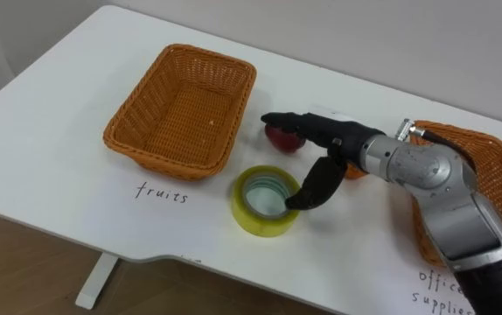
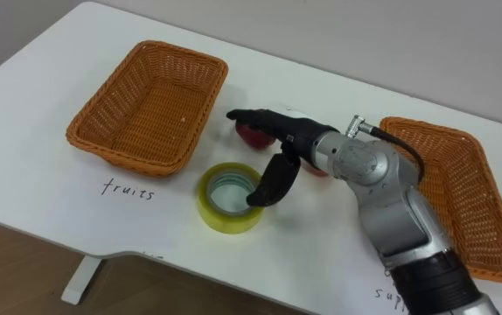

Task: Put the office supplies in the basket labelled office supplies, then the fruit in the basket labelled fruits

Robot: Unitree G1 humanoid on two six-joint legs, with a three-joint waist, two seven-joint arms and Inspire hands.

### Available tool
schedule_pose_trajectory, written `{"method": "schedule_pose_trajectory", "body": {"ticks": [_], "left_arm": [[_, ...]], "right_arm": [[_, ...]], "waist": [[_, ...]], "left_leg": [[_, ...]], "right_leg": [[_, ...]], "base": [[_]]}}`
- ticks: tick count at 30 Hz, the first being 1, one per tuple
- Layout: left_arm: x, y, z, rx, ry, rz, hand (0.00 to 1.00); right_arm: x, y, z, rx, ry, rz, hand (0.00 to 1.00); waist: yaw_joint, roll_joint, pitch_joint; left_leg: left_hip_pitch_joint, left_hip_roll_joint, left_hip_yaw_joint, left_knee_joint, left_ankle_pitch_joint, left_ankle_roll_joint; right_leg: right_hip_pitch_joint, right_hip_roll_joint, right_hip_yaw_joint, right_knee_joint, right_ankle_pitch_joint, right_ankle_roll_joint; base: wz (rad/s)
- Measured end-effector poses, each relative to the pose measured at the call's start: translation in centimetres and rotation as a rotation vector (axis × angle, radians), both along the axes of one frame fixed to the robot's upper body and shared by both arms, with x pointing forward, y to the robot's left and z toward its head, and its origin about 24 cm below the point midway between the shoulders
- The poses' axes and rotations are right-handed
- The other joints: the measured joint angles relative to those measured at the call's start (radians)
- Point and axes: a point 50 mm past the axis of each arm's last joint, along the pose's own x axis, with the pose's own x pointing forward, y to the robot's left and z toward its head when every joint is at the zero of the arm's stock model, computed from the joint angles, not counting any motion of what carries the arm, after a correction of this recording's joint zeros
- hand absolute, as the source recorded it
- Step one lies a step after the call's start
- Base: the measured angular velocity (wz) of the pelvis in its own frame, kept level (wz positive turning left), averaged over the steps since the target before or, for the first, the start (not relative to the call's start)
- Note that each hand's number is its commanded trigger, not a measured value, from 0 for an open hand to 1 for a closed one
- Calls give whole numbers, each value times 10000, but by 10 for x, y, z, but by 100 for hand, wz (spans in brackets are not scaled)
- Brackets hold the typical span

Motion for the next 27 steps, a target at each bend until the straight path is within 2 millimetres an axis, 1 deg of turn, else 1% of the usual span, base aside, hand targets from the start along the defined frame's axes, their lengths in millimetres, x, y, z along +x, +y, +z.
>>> {"method": "schedule_pose_trajectory", "body": {"ticks": [1, 6, 9, 13, 16, 19, 23, 27], "left_arm": [[-2, 0, 0, 67, 61, 25, 0], [-3, 3, 1, 204, 154, 58, 0], [-3, 3, 0, 274, 239, 91, 0], [-3, 3, 1, 286, 218, 84, 0], [-3, 3, 1, 278, 181, 64, 0], [-6, 3, 1, 279, 242, 82, 0], [-7, 4, 1, 336, 223, 64, 0], [-7, 4, 1, 393, 245, 49, 0]], "right_arm": [[1, -1, -1, -36, -2, -62, 0], [2, -2, -4, -80, 199, -213, 0], [2, -3, -5, -102, 281, -280, 0], [2, -4, -7, -113, 368, -329, 0], [3, -7, -13, -151, 522, -553, 0], [7, -9, -13, -110, 544, -697, 0], [17, -11, -11, -284, 494, -969, 0], [18, -11, -13, -277, 455, -1153, 0]], "waist": [[3, -25, -2], [24, -113, 46], [83, -146, 43], [99, -185, 29], [236, -190, 27], [262, -195, 33], [279, -249, 71], [326, -261, 72]], "left_leg": [[-24, -4, -26, 3, 0, 0], [-64, -7, -82, -5, -2, -4], [-72, -20, -124, 52, -1, -3], [-145, -41, -309, 89, 1, -3], [-163, -56, -339, 76, 3, -3], [-170, -62, -376, 56, 2, -4], [-219, -62, -375, 61, 9, -12], [-247, -63, -377, 61, 11, -13]], "right_leg": [[27, 0, -24, 1, 0, 0], [48, 6, -125, -4, 0, 0], [62, -9, -195, -3, 0, 0], [79, -16, -297, -5, 0, 0], [89, -38, -510, -5, 0, 1], [121, -39, -533, -3, -1, 1], [81, -38, -543, -9, -1, 1], [47, -36, -545, -10, -1, 1]], "base": [[7], [5], [4], [11], [7], [4], [0], [0]]}}
